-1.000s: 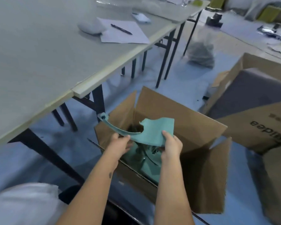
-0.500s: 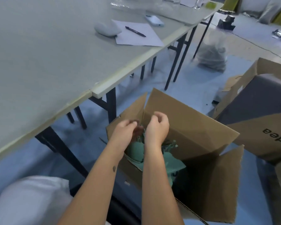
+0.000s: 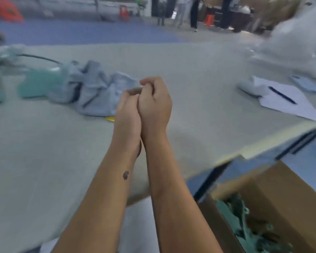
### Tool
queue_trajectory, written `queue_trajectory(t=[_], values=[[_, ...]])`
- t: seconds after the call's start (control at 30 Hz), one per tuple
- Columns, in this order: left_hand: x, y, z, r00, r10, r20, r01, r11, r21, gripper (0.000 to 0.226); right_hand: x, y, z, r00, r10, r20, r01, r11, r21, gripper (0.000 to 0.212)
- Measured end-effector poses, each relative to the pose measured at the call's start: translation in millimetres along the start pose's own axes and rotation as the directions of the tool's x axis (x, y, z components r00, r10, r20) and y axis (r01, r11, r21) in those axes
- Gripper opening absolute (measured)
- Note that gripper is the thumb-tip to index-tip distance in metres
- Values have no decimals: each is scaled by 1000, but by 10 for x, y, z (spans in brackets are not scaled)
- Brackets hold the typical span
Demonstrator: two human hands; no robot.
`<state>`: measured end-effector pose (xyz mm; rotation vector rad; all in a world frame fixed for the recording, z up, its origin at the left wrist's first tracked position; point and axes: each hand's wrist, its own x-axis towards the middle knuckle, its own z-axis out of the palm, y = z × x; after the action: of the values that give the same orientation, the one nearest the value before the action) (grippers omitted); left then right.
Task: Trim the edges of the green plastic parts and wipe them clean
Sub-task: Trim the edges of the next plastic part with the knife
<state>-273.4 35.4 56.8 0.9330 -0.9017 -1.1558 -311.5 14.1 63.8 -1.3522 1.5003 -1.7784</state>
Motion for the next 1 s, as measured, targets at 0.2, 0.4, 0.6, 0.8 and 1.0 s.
queue_trajectory(t=[0.2,0.4,0.6,0.8,1.0], values=[[453,395,-1108,902,86,-423,-85,996,21,19,-182,-322,1250,832,-72,551,172,976,-133,23],[695,390,-1650,907,81,-414,25,969,245,23,-100,-206,1655,761,-47,646,336,881,-332,19],[983,131,-1662,936,41,-350,131,881,454,21,265,148,1804,936,-27,351,285,643,-711,82],[1027,-141,-1712,948,83,-307,181,654,735,21,672,556,1762,876,212,434,252,566,-785,58],[1054,-154,-1680,955,84,-286,177,611,772,21,1200,447,1650,913,2,408,196,874,-445,11]])
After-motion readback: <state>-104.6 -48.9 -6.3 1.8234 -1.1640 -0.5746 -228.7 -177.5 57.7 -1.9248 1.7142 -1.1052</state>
